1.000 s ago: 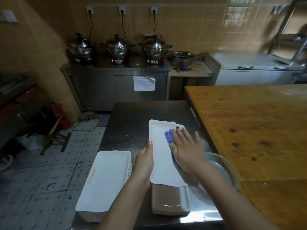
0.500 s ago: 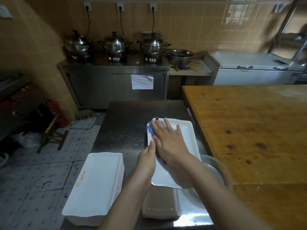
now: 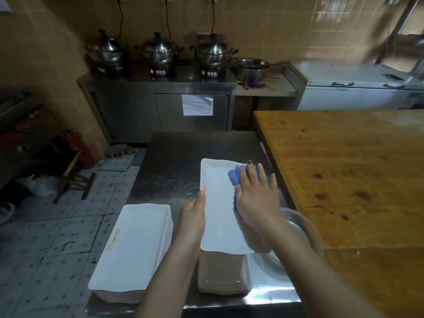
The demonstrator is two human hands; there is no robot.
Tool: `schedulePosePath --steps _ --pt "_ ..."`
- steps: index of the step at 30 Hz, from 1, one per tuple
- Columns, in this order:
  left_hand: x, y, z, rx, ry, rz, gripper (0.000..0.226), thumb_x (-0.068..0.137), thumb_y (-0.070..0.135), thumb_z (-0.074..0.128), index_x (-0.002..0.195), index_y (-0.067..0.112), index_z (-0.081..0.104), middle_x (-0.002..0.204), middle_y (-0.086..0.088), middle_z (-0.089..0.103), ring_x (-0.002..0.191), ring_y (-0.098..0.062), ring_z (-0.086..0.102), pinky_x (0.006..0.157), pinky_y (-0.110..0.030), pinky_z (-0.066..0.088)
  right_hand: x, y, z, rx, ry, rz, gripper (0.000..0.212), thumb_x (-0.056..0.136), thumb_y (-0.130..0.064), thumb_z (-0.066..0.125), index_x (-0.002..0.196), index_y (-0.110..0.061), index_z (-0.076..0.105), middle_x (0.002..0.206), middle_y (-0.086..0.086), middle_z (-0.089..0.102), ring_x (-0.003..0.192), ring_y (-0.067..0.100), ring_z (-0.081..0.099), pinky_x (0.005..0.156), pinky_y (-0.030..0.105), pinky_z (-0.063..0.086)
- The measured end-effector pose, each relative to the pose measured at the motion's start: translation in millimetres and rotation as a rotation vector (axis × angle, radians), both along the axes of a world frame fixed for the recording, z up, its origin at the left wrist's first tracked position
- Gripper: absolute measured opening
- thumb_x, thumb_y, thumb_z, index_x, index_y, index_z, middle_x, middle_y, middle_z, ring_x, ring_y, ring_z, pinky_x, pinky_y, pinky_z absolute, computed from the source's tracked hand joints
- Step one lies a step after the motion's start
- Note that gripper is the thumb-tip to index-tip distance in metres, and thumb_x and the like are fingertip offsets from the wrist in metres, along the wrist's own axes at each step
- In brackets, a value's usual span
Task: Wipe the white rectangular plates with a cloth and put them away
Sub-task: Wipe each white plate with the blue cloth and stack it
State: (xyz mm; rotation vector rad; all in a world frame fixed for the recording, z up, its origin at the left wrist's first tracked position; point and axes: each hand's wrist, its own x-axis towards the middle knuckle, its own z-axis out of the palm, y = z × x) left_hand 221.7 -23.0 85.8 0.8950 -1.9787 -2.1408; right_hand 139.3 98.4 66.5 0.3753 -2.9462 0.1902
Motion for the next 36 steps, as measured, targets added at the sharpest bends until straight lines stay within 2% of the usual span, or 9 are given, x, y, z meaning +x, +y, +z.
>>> schedulePosePath --steps 2,5,9,12,14,20,25,32,36 --pt "-1 -6 0 0.003 0.004 0.045 0.039 0.096 0.044 0.041 0.076 0.021 0.064 0.081 -0.002 0.070 0.076 -0.024 0.068 0.075 -0.038 0.054 24 0 -5 -0.010 -0.032 0.074 0.056 0.100 -0.038 0.013 0.152 -0.021 0.003 0.160 -0.001 0.001 0.147 0.022 -0.008 0.115 0.047 -0.007" --pt "-3 -11 0 0.015 -0.006 0.054 0.037 0.096 0.045 0.039 0.080 0.022 0.063 0.079 -0.001 0.070 0.073 -0.023 0.068 0.066 -0.033 0.055 48 1 -13 0.028 -0.094 0.132 0.059 0.097 -0.042 0.010 0.151 -0.022 -0.004 0.160 -0.003 -0.004 0.146 0.022 -0.011 0.114 0.048 -0.007" --pt "-2 -7 2 0.032 0.018 0.026 0.038 0.096 0.046 0.040 0.081 0.020 0.065 0.078 0.003 0.071 0.074 -0.021 0.069 0.072 -0.035 0.056 18 -7 2 0.007 -0.065 0.054 0.056 0.099 -0.040 0.009 0.152 -0.023 0.001 0.160 -0.003 -0.002 0.146 0.020 -0.013 0.114 0.046 -0.012" --pt "2 -5 1 0.029 0.031 -0.004 0.040 0.097 0.046 0.039 0.080 0.022 0.066 0.068 0.010 0.072 0.062 -0.011 0.069 0.055 -0.023 0.053 2 -22 15 -0.035 -0.055 -0.049 0.055 0.101 -0.040 0.011 0.152 -0.021 0.003 0.161 0.000 -0.001 0.146 0.020 -0.011 0.115 0.043 -0.011" --pt "2 -6 0 0.010 0.048 0.011 0.040 0.096 0.046 0.040 0.078 0.023 0.067 0.071 0.010 0.072 0.068 -0.012 0.070 0.062 -0.026 0.054 5 -35 20 -0.085 -0.099 -0.052 0.056 0.102 -0.039 0.011 0.152 -0.018 -0.002 0.160 0.002 -0.006 0.146 0.020 -0.013 0.115 0.040 -0.012" --pt "-3 -16 6 0.023 0.103 0.089 0.037 0.098 0.043 0.037 0.077 0.025 0.063 0.081 0.006 0.068 0.077 -0.012 0.065 0.065 -0.025 0.049 63 -58 22 -0.301 -0.236 0.257 0.054 0.102 -0.028 0.018 0.152 -0.021 -0.002 0.160 -0.001 -0.011 0.145 0.019 -0.016 0.116 0.041 -0.005" --pt "-5 -24 6 0.090 0.097 0.090 0.038 0.097 0.044 0.037 0.079 0.024 0.063 0.073 0.006 0.069 0.063 -0.011 0.067 0.047 -0.018 0.048 77 -44 14 -0.138 -0.225 0.317 0.055 0.103 -0.034 0.017 0.151 -0.027 -0.008 0.159 -0.007 -0.015 0.144 0.015 -0.021 0.114 0.040 -0.013" --pt "-7 -28 5 0.084 0.070 0.109 0.033 0.096 0.047 0.038 0.080 0.028 0.060 0.077 0.004 0.068 0.070 -0.017 0.067 0.051 -0.023 0.049 57 -4 0 0.012 -0.128 0.154 0.055 0.100 -0.037 0.011 0.151 -0.026 -0.008 0.159 -0.006 -0.013 0.143 0.019 -0.023 0.110 0.042 -0.019" --pt "-7 -22 5 0.067 0.056 0.082 0.033 0.097 0.047 0.037 0.081 0.028 0.059 0.085 0.003 0.068 0.077 -0.019 0.067 0.062 -0.027 0.052 29 -11 7 0.029 -0.001 0.108 0.055 0.100 -0.038 0.012 0.152 -0.022 0.006 0.161 -0.002 0.000 0.146 0.022 -0.013 0.112 0.042 -0.015"
